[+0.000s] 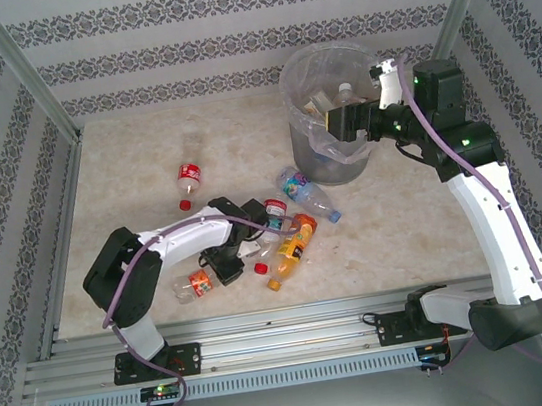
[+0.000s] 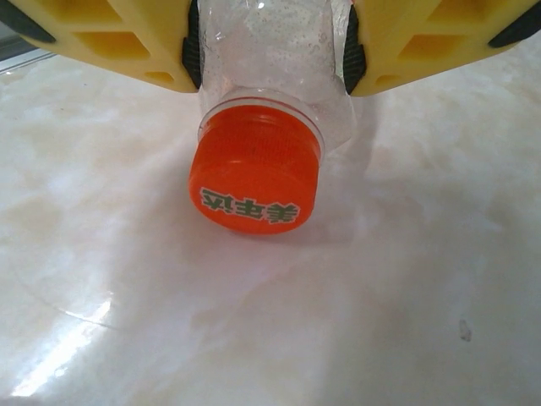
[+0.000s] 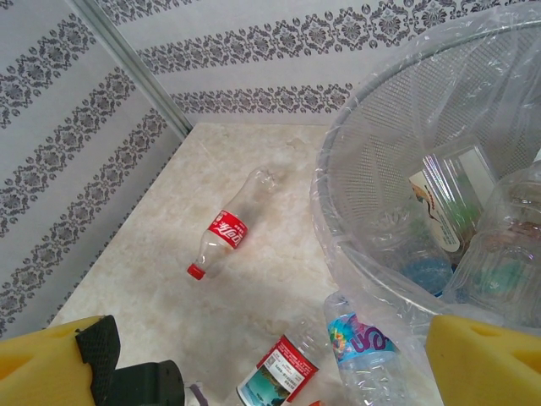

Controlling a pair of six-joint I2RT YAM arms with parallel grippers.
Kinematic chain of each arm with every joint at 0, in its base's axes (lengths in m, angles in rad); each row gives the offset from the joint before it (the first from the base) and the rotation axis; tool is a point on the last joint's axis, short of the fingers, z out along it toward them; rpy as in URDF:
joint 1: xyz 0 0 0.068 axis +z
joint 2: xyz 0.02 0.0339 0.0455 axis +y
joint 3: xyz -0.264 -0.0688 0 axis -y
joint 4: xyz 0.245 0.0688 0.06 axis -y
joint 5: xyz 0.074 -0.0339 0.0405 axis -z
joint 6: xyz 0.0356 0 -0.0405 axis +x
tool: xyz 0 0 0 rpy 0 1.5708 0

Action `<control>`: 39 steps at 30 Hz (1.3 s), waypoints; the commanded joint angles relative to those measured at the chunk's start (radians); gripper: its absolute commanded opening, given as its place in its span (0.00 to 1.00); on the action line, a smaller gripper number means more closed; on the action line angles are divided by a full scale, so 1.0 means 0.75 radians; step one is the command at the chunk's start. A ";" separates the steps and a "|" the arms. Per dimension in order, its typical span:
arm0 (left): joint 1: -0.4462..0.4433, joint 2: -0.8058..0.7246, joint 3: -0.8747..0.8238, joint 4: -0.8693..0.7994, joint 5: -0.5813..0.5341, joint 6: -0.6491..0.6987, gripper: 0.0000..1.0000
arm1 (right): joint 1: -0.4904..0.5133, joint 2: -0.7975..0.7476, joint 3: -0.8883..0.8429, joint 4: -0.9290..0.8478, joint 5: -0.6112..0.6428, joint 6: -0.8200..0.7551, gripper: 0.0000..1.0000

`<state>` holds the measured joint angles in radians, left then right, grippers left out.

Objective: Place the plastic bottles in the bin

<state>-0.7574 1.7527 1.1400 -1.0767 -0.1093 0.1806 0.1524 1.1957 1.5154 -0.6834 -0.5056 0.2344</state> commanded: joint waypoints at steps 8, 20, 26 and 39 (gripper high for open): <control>0.048 0.004 0.065 -0.010 -0.013 -0.083 0.48 | -0.012 -0.021 -0.012 0.022 0.016 0.009 0.94; 0.063 0.056 0.081 -0.092 0.011 -0.146 0.68 | -0.020 -0.023 -0.015 0.023 0.016 0.005 0.94; 0.065 0.086 0.050 -0.094 0.016 -0.167 0.66 | -0.023 -0.026 -0.018 0.028 0.009 0.009 0.94; 0.087 0.080 0.065 -0.106 -0.017 -0.206 0.46 | -0.028 -0.027 -0.028 0.030 0.008 0.011 0.94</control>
<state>-0.7147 1.8244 1.1809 -1.1065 -0.0917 0.0433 0.1455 1.1908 1.5089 -0.6827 -0.5018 0.2340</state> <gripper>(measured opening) 0.468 0.938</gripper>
